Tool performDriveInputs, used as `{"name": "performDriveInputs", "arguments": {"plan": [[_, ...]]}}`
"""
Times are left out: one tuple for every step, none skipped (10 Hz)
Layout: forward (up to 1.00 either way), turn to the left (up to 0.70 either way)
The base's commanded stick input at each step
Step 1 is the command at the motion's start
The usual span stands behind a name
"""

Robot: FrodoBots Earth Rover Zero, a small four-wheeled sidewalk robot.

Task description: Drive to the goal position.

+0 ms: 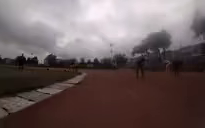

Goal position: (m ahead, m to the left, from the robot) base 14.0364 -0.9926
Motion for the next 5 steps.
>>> {"name": "performDriveInputs", "arguments": {"plan": [[0.70,0.00],[0.70,0.00],[0.70,0.00],[0.70,0.00],[0.70,0.00]]}}
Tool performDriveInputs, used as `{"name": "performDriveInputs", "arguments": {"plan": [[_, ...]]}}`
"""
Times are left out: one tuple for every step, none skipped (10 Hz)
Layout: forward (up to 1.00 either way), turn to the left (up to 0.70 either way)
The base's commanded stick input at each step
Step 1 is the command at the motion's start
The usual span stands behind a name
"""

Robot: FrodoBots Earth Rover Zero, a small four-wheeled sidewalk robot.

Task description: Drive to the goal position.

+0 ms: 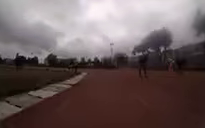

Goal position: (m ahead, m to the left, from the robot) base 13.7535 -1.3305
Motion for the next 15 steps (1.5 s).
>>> {"name": "performDriveInputs", "arguments": {"plan": [[0.70,0.00],[0.70,0.00],[0.70,0.00],[0.70,0.00],[0.70,0.00],[0.70,0.00],[0.70,0.00],[0.70,0.00],[0.70,0.00],[0.70,0.00],[0.70,0.00],[0.70,0.00],[0.70,0.00],[0.70,0.01],[0.70,0.03]]}}
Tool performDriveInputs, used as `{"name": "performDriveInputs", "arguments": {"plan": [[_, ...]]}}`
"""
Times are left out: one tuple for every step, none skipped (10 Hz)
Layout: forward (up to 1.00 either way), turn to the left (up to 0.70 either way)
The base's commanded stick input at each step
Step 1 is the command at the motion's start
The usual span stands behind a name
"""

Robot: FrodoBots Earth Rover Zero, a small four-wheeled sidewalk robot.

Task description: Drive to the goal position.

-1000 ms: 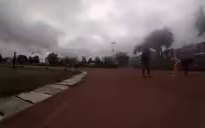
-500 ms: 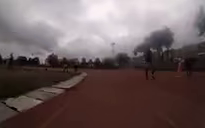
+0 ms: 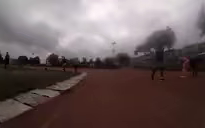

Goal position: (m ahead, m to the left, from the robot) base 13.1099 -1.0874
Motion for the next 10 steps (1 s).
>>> {"name": "performDriveInputs", "arguments": {"plan": [[0.70,-0.35],[0.70,-0.35],[0.70,0.10],[0.70,0.10],[0.70,0.10],[0.70,0.10],[0.70,0.11],[0.70,0.11],[0.70,0.11],[0.70,0.11]]}}
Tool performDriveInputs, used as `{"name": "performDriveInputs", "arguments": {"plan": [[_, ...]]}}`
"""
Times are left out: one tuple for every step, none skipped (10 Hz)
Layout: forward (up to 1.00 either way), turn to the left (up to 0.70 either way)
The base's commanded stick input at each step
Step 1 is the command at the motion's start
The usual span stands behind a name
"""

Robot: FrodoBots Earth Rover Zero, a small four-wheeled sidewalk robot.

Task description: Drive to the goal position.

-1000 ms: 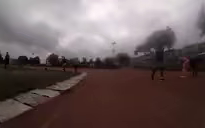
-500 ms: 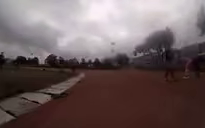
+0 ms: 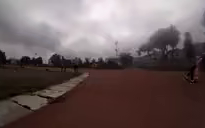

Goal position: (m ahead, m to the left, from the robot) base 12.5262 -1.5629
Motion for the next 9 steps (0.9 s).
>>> {"name": "performDriveInputs", "arguments": {"plan": [[0.70,0.11],[0.70,0.12],[0.70,0.05],[0.70,0.00],[0.70,0.00],[0.70,0.00],[0.70,0.00],[0.70,0.00],[0.70,0.00]]}}
